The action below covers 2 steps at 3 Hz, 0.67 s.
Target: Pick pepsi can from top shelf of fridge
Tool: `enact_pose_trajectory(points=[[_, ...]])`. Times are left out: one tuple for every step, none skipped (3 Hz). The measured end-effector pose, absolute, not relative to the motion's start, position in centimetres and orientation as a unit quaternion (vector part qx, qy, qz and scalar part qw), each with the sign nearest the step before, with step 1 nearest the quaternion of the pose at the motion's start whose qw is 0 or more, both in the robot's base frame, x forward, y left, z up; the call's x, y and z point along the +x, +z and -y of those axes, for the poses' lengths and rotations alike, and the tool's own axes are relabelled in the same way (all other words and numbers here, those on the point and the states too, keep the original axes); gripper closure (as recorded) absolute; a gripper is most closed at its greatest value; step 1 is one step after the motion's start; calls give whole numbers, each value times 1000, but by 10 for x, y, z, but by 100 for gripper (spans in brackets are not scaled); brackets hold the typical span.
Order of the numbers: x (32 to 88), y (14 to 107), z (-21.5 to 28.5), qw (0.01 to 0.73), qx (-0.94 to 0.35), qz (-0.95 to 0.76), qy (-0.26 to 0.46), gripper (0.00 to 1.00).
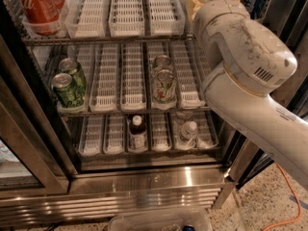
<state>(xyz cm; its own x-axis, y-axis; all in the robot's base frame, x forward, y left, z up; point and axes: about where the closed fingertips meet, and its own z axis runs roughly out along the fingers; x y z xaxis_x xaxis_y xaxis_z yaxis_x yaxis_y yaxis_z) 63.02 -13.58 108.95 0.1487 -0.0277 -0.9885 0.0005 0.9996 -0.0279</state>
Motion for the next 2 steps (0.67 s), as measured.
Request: enact_pose_trajectory(points=[[626,1095,135,763,-12,-647,-6,100],[623,1101,135,767,-14,-642,-4,100]])
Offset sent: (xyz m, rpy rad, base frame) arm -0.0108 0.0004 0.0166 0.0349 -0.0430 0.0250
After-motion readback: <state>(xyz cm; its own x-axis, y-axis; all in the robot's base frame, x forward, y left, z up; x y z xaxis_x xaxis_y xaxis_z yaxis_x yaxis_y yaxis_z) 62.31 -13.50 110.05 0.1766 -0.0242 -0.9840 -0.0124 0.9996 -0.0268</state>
